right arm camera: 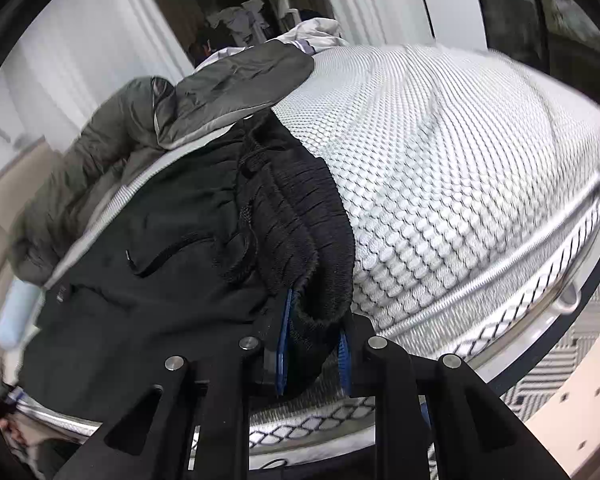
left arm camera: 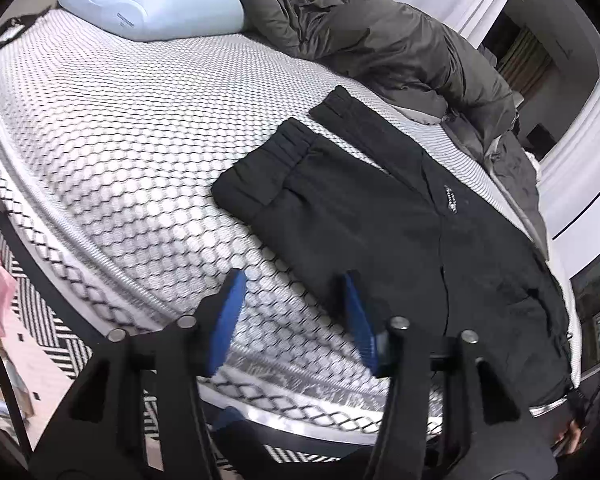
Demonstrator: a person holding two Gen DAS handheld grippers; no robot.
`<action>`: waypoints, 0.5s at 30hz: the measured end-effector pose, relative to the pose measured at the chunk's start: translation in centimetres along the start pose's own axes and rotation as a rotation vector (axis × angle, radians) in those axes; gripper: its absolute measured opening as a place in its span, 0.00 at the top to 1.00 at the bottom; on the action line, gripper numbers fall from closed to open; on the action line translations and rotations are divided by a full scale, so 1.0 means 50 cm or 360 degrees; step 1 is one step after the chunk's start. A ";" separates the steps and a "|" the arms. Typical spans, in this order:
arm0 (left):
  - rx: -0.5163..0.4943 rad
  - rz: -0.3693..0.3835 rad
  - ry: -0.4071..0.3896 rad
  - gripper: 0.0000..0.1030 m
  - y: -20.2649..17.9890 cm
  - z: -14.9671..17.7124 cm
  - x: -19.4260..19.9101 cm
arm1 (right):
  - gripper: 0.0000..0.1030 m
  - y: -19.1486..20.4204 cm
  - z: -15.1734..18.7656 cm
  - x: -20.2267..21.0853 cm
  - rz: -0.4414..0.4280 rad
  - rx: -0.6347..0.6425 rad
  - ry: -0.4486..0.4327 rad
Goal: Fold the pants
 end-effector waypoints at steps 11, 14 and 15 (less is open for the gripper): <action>0.0051 0.0046 0.0024 0.97 -0.039 -0.064 -0.077 | 0.57 0.015 0.001 0.025 -0.0198 -0.0055 -0.0051; 0.0002 0.0046 -0.0052 0.98 -0.058 -0.069 -0.055 | 0.57 0.011 -0.001 0.017 -0.0202 -0.0074 -0.0051; -0.0009 0.0049 -0.0064 0.98 -0.061 -0.069 -0.049 | 0.57 0.008 0.000 0.014 -0.0192 -0.0084 -0.0045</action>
Point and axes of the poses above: each gripper's, at about its wrist camera, not at the fingertips, and x roughly against the way its jaws point, y to its left, z to its underside, the point moved 2 cm from there along -x, roughly the way its jaws point, and after that the axes turned 1 degree about y, right-handed, at the moved point
